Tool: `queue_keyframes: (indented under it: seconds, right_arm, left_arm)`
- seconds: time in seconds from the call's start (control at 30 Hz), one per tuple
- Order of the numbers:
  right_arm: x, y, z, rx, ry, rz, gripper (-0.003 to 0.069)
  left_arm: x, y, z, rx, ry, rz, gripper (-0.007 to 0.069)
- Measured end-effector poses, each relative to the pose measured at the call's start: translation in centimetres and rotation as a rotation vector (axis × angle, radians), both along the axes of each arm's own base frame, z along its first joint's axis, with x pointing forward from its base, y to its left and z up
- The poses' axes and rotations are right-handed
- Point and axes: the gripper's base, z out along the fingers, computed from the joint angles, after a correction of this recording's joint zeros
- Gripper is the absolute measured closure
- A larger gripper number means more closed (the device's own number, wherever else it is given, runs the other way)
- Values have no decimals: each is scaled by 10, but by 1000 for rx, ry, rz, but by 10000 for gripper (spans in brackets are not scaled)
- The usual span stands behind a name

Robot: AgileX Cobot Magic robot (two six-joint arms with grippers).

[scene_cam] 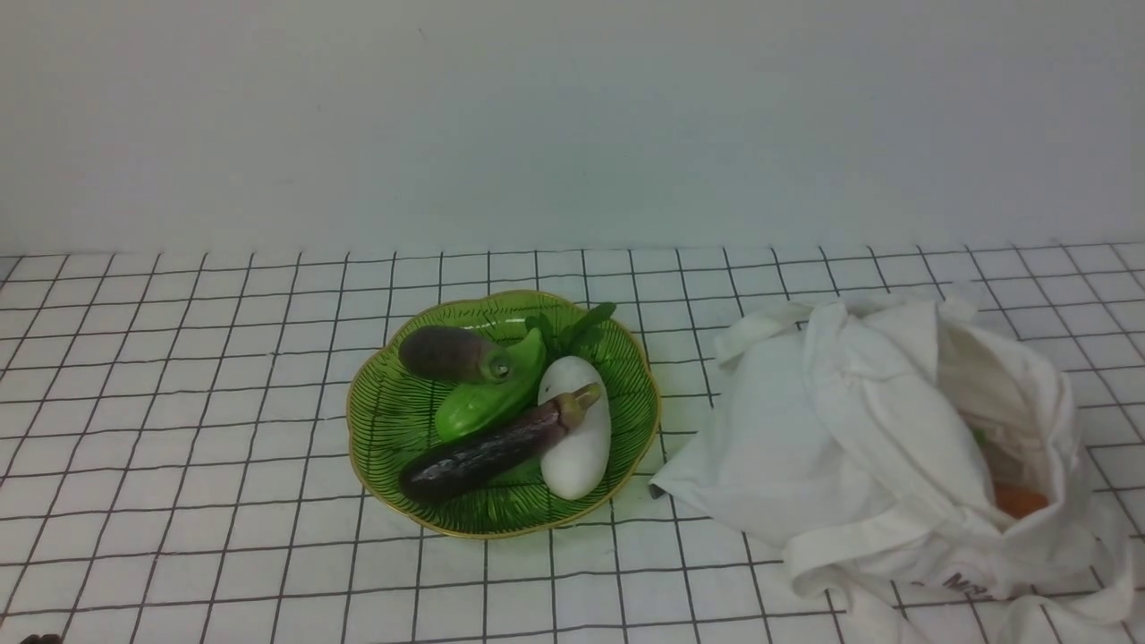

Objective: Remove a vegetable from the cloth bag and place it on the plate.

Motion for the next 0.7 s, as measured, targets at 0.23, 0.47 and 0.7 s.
queue_keyframes:
  seconds: [0.23,0.47,0.7]
  right_arm:
    - [16,2,-36,-92,60,-197,673]
    - [35,-6,-108,-173,276,-478,673]
    - [36,-10,-121,-176,331,-556,673]
  left_arm:
    - [0,0,0,0,0,0,632]
    - [0,0,0,0,0,0,632]
    - [0,0,0,0,0,0,632]
